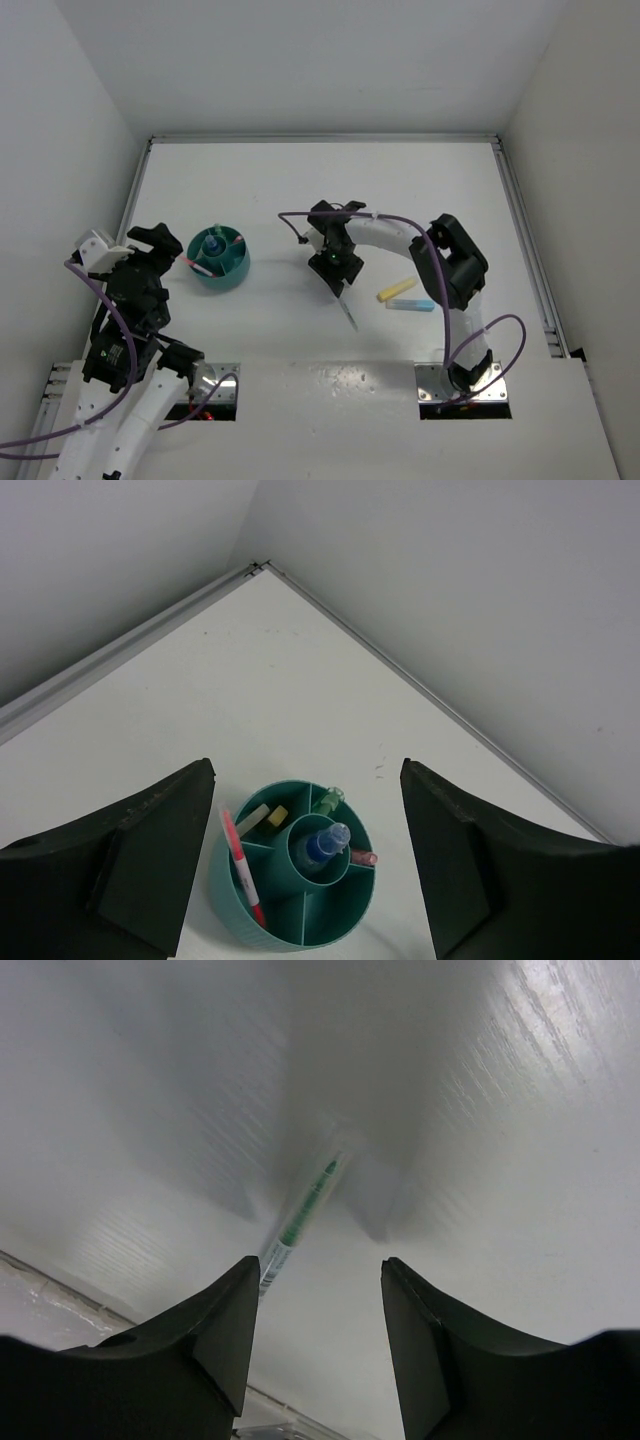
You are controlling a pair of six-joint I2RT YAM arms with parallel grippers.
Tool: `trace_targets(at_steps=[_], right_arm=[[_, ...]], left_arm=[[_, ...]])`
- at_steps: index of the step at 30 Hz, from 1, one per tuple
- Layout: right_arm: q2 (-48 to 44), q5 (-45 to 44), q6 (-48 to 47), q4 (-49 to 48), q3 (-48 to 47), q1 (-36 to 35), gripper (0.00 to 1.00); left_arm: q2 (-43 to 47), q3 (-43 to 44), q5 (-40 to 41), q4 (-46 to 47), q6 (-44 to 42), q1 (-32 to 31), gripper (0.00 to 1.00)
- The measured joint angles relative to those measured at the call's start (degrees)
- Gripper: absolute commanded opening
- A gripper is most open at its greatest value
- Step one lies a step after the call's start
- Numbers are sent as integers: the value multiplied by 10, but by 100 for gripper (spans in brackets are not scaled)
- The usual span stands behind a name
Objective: Sort the stationery into containers
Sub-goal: Pick up the pen from the center of the board.
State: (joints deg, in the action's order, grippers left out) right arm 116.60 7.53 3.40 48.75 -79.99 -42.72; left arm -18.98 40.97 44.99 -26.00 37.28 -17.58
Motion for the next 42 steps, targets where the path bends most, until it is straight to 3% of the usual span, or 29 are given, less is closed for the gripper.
trace_targets(at_steps=[9,14,18,27,30,33,38,42], right_arm=[[32,21,16,6,-8,0,43],[35,8,27,2,-8,-1,14],[38,-5,33,1,-9,-2,7],[38,-26,40,1,-8,-8,14],[38,-33,37,0,-8,-12,0],[38,-27,29,2,-11,-12,0],[40,62,-39,0,-82,-7,0],[0,143,-100,-96,-164,-14,0]], left_arm=[[0,0,0,0,-2,0,81],[0,0,0,0,-2,0,81],[0,0,0,0,-2,0,81],[0,0,-1,0,-2,0,81],[0,0,-1,0,-2,0,81],[0,0,-1,0,-2,0,81],[0,0,-1,0,-2,0,81],[0,0,0,0,-2,0,81]])
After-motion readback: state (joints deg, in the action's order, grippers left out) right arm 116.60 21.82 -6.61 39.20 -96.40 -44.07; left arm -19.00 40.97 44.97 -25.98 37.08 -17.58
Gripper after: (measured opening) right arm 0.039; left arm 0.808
